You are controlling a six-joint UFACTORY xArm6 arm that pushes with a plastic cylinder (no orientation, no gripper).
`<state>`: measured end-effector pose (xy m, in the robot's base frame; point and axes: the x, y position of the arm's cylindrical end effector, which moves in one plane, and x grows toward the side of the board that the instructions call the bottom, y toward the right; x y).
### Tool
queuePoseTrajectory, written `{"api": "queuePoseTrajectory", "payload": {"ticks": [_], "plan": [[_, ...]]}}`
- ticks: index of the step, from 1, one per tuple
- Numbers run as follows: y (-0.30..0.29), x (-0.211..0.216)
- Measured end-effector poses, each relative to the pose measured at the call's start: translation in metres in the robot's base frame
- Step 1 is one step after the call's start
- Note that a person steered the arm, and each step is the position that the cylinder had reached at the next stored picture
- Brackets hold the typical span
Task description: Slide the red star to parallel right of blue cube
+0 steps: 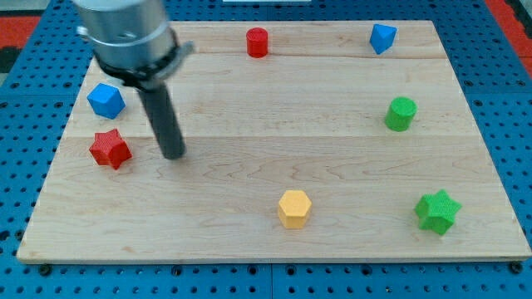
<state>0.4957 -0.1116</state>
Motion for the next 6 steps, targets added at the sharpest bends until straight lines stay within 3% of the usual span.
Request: {"api": "queuePoseTrajectory", "payload": {"ticks": [1, 2, 3, 5, 6], "plan": [[-0.038, 0.057], [-0.127, 0.032], [-0.143, -0.004], [0.036, -0.065], [0.069, -0.134]]}}
